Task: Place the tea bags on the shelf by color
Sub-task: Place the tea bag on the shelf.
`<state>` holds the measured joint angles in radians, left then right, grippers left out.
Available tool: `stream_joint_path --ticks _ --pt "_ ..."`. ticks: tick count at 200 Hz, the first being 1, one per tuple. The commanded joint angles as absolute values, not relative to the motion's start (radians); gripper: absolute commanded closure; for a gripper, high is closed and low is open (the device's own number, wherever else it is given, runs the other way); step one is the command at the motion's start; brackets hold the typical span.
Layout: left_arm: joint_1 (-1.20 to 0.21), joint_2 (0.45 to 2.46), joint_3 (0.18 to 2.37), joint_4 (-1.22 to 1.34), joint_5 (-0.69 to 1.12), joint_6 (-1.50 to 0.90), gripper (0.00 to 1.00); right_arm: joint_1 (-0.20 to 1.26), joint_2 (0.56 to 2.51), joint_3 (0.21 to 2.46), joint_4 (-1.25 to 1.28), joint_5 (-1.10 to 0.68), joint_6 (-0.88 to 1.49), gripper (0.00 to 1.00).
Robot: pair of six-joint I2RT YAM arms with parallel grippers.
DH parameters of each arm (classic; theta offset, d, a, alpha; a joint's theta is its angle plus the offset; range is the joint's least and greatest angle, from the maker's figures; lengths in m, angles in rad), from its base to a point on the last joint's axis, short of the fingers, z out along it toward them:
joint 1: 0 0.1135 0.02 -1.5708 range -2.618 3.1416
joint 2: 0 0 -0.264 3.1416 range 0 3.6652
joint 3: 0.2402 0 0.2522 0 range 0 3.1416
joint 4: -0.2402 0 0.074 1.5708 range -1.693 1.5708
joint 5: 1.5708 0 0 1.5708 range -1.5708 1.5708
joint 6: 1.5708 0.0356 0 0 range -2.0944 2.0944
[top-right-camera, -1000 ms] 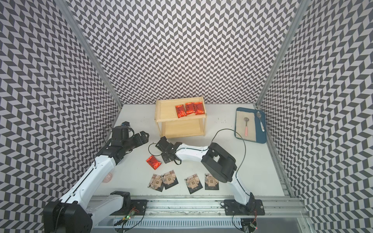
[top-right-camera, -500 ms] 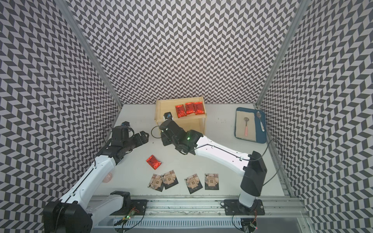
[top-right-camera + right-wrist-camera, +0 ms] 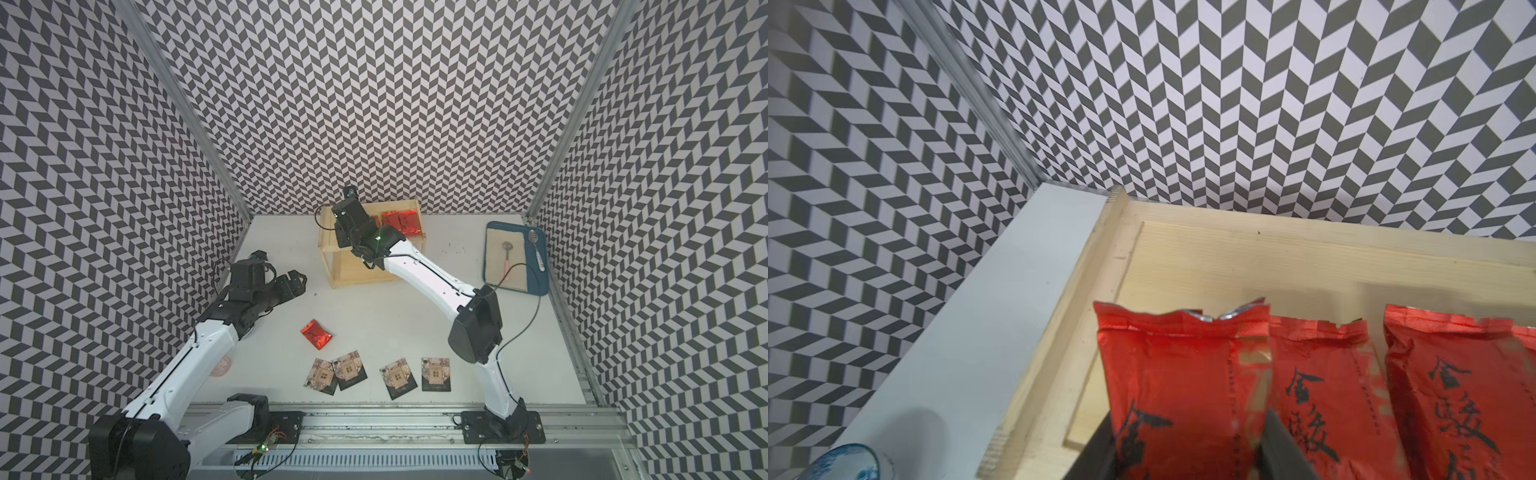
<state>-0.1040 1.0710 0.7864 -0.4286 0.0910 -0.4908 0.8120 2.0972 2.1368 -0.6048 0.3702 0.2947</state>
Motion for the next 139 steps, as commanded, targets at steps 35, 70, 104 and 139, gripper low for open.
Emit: stream_joint_path --ticks 35,70,104,139 --pt "-0.098 1.063 0.789 -0.434 0.086 -0.483 0.08 0.806 2.121 2.182 -0.593 0.38 0.28 0.54" --pt "-0.099 1.06 0.789 -0.436 0.084 -0.482 0.08 0.807 2.147 2.198 -0.59 0.388 0.28 0.54" --pt "-0.098 1.06 0.79 -0.437 0.083 -0.482 0.08 0.802 2.169 2.207 -0.586 0.402 0.282 0.53" --pt "-0.098 1.058 0.79 -0.439 0.082 -0.482 0.08 0.796 2.182 2.215 -0.583 0.402 0.287 0.52"
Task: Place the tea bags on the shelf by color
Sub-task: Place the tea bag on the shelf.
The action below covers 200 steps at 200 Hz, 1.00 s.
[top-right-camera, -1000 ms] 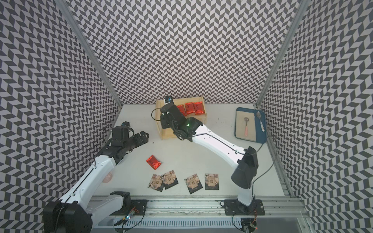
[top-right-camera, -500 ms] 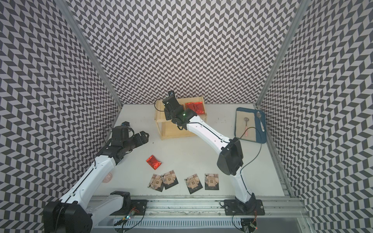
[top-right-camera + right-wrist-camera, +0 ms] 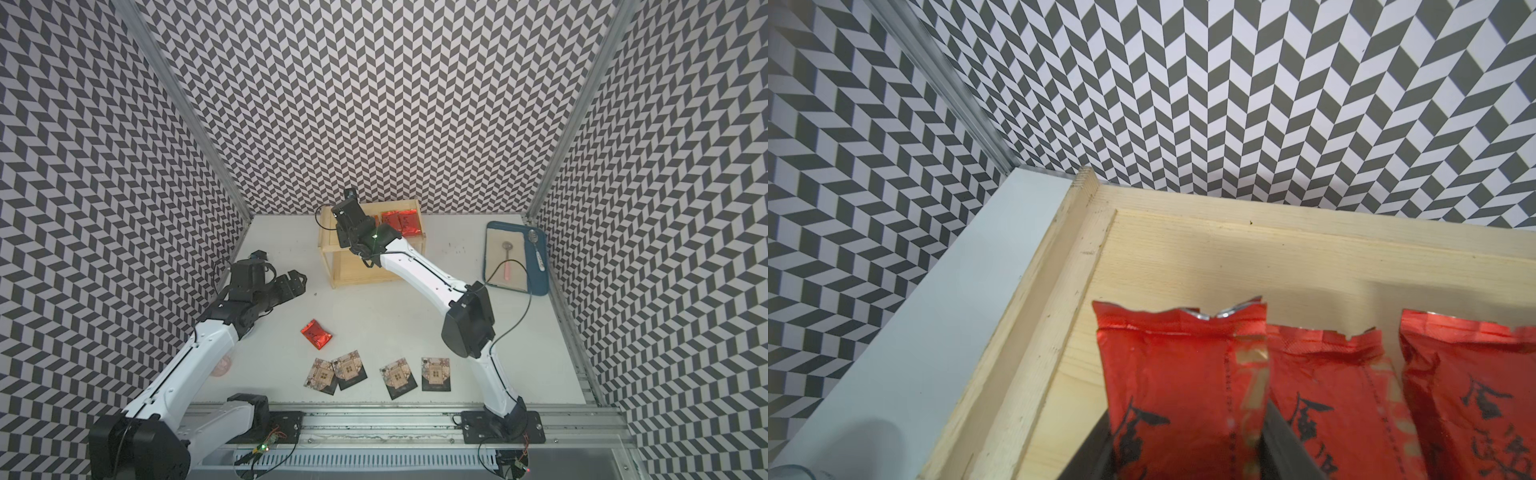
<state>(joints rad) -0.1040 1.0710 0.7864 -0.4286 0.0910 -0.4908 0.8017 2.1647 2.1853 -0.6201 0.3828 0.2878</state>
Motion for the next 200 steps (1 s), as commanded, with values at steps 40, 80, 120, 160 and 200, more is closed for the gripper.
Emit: stream_joint_path --ticks 40,80,120,160,200 --pt "-0.099 1.061 0.79 -0.439 0.08 -0.482 0.08 0.796 2.181 2.224 -0.579 0.395 0.286 0.5" --pt "-0.099 1.062 0.792 -0.439 0.078 -0.483 0.08 0.796 2.175 2.236 -0.573 0.376 0.284 0.45" --pt "-0.098 1.061 0.791 -0.438 0.078 -0.483 0.08 0.796 2.166 2.275 -0.588 0.356 0.28 0.42" --pt "-0.107 1.069 0.788 -0.464 0.033 -0.515 0.08 0.807 2.007 2.214 -0.561 0.221 0.23 0.4" --pt "-0.2 1.064 0.77 -0.522 -0.056 -0.653 0.09 0.843 1.624 1.658 -0.283 0.081 0.203 0.33"
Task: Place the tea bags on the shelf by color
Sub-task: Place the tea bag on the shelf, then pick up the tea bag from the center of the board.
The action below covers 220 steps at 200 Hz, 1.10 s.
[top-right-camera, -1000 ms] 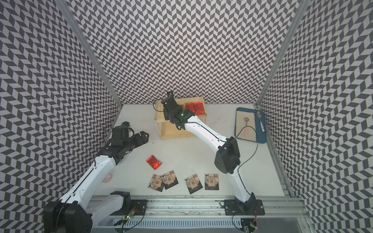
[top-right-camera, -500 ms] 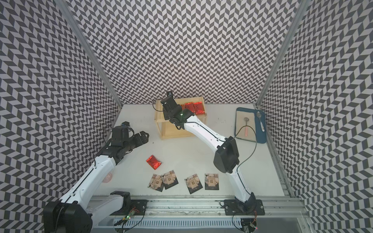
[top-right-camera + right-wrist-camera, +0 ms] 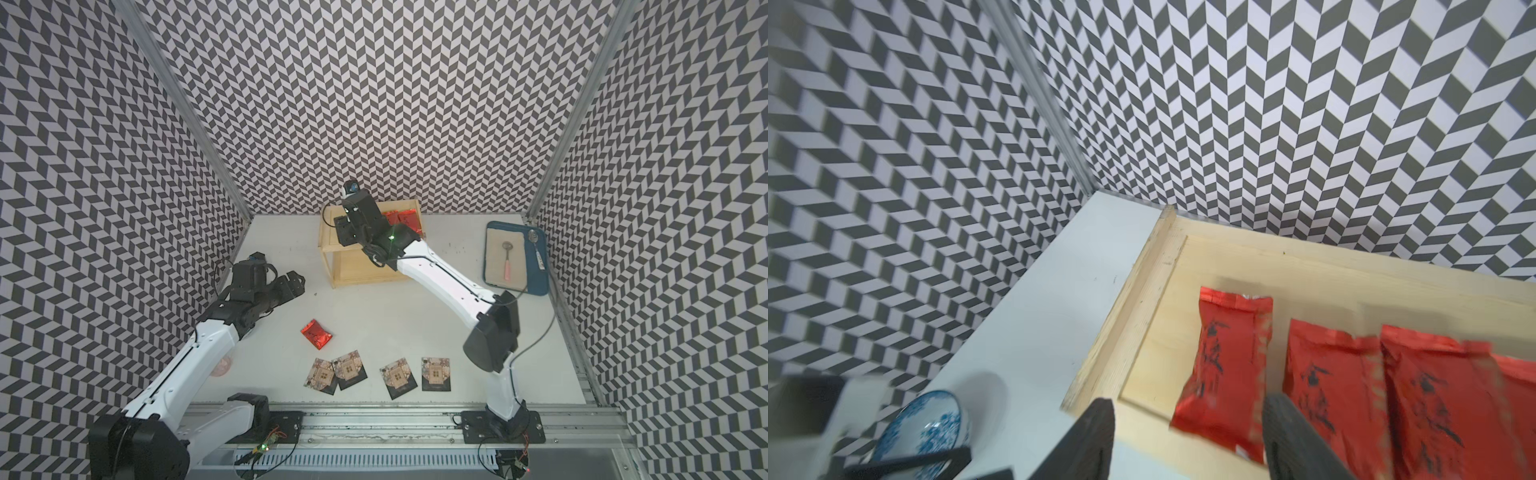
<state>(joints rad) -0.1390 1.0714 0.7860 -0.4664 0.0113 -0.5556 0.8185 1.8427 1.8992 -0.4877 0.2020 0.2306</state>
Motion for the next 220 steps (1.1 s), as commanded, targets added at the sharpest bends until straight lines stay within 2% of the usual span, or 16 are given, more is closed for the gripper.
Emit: stream_joint_path --ticks 1,40,75,140,171,220 --pt "-0.203 1.064 0.769 -0.522 -0.057 -0.657 0.09 0.844 1.617 1.647 -0.278 0.08 0.203 0.33" --pt "-0.301 1.129 0.734 -0.541 -0.081 -0.802 0.09 0.85 1.403 1.233 -0.189 0.001 0.233 0.31" --pt "-0.349 1.234 0.752 -0.604 -0.118 -0.898 0.08 0.848 1.304 1.029 -0.142 -0.033 0.262 0.31" --pt "-0.398 1.292 0.748 -0.627 -0.118 -0.996 0.01 0.838 1.252 0.955 -0.14 0.003 0.252 0.29" --pt "-0.425 1.32 0.752 -0.642 -0.108 -1.026 0.0 0.828 1.245 0.94 -0.136 0.0 0.247 0.29" --pt "-0.449 1.383 0.754 -0.694 -0.129 -1.047 0.11 0.818 1.241 0.92 -0.132 0.002 0.246 0.29"
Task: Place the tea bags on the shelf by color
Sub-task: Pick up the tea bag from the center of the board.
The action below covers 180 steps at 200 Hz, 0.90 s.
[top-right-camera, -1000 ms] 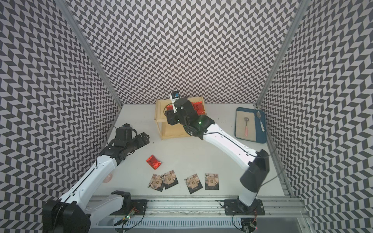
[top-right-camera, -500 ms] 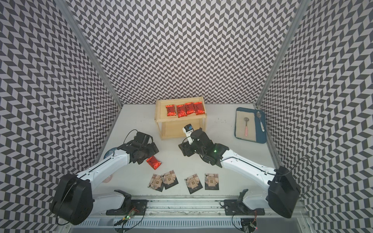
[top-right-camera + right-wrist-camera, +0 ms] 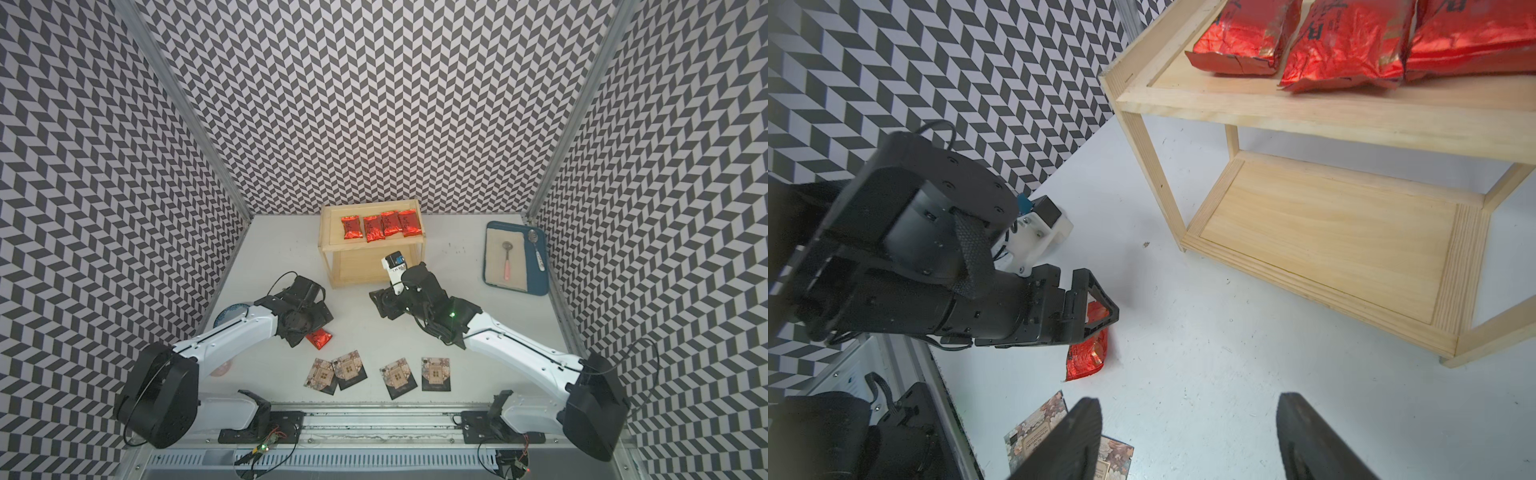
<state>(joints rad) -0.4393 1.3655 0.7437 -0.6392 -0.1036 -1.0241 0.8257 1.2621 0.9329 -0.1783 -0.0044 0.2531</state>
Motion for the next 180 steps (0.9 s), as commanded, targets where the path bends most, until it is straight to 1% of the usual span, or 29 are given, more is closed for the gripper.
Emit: stream_joint_path --ticks 1,23,75,89,109,122,148,180 --pt "-0.449 1.382 0.754 -0.694 -0.13 -1.048 0.11 0.818 1.241 0.919 -0.132 0.002 0.246 0.29" --pt "-0.452 1.382 0.746 -0.687 -0.135 -1.052 0.12 0.815 1.242 0.916 -0.13 0.0 0.251 0.29" --pt "-0.46 1.413 0.753 -0.65 -0.122 -1.043 0.2 0.812 1.248 0.92 -0.129 0.002 0.251 0.29" --pt "-0.465 1.425 0.756 -0.645 -0.118 -1.04 0.22 0.811 1.248 0.92 -0.13 0.003 0.251 0.29" --pt "-0.468 1.433 0.759 -0.643 -0.12 -1.036 0.29 0.81 1.25 0.917 -0.128 0.005 0.251 0.29" --pt "-0.47 1.434 0.761 -0.64 -0.124 -1.035 0.31 0.808 1.251 0.917 -0.128 0.005 0.251 0.3" --pt "-0.469 1.43 0.762 -0.642 -0.132 -1.031 0.39 0.802 1.249 0.923 -0.132 0.018 0.247 0.3" --pt "-0.469 1.426 0.771 -0.647 -0.14 -1.028 0.44 0.783 1.232 0.923 -0.137 0.025 0.238 0.3"
